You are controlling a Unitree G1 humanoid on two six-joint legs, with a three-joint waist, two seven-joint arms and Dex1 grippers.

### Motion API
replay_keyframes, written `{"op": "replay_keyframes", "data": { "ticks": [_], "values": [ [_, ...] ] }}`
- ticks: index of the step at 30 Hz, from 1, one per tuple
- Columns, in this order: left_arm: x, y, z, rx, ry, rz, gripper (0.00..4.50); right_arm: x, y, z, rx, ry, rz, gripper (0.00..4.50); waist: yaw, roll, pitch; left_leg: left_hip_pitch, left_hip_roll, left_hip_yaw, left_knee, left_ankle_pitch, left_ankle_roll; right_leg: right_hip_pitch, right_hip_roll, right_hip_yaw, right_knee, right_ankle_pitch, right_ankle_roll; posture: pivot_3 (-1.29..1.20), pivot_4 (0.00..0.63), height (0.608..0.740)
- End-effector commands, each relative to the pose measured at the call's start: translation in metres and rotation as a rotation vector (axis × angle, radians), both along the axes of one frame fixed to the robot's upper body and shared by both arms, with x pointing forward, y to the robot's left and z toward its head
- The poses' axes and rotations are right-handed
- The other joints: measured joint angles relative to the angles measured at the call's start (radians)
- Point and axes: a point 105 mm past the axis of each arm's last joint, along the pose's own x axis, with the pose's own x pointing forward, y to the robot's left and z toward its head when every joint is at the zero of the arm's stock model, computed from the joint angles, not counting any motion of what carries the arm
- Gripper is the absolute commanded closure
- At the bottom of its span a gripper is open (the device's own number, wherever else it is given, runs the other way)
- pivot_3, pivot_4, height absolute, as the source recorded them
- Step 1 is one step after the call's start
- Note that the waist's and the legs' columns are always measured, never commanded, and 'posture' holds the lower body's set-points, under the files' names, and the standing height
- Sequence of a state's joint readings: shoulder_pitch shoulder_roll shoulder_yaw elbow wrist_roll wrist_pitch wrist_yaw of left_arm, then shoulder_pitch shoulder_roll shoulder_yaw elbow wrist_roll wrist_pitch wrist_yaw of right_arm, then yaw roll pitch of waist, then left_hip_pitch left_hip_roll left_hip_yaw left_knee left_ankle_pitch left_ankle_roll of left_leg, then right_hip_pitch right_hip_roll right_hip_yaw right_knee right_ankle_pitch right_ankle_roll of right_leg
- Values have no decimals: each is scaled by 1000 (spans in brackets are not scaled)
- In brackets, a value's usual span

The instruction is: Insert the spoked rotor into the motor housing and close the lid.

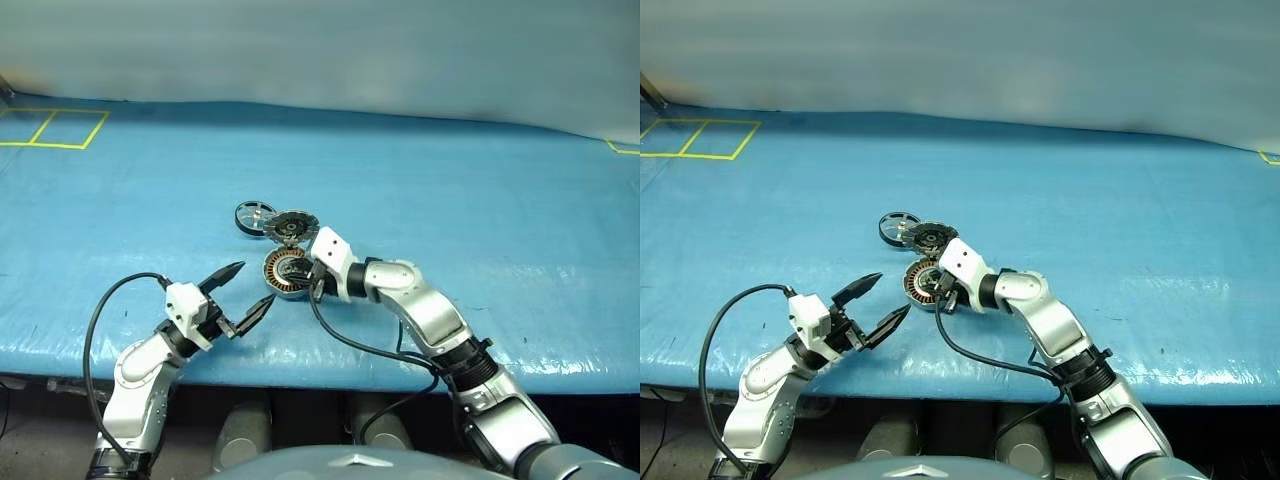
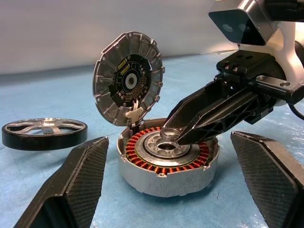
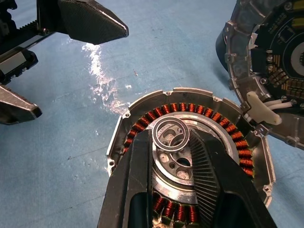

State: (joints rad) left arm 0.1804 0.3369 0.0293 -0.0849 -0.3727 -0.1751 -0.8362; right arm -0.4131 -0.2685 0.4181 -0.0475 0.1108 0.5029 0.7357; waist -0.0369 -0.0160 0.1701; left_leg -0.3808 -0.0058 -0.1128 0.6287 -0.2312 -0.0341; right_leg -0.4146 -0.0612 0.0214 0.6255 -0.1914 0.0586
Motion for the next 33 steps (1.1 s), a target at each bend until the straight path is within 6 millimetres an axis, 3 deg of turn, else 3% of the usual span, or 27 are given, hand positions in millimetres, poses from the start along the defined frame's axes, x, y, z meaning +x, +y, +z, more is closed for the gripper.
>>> {"op": "replay_keyframes", "data": {
  "ticks": [1,33],
  "values": [
    [-1,-1,11,0,-57,-2,0,3,5,12,22,-49,19,3735,0,0,0,0,0,0,0,0,0,0,0,0,0,0,0,0,150,740],
    [-4,-5,4,-2,-38,5,0,17,-5,6,-28,-77,-35,3735,1,0,0,0,0,0,0,0,0,0,0,0,0,0,0,0,150,740]
  ]
}}
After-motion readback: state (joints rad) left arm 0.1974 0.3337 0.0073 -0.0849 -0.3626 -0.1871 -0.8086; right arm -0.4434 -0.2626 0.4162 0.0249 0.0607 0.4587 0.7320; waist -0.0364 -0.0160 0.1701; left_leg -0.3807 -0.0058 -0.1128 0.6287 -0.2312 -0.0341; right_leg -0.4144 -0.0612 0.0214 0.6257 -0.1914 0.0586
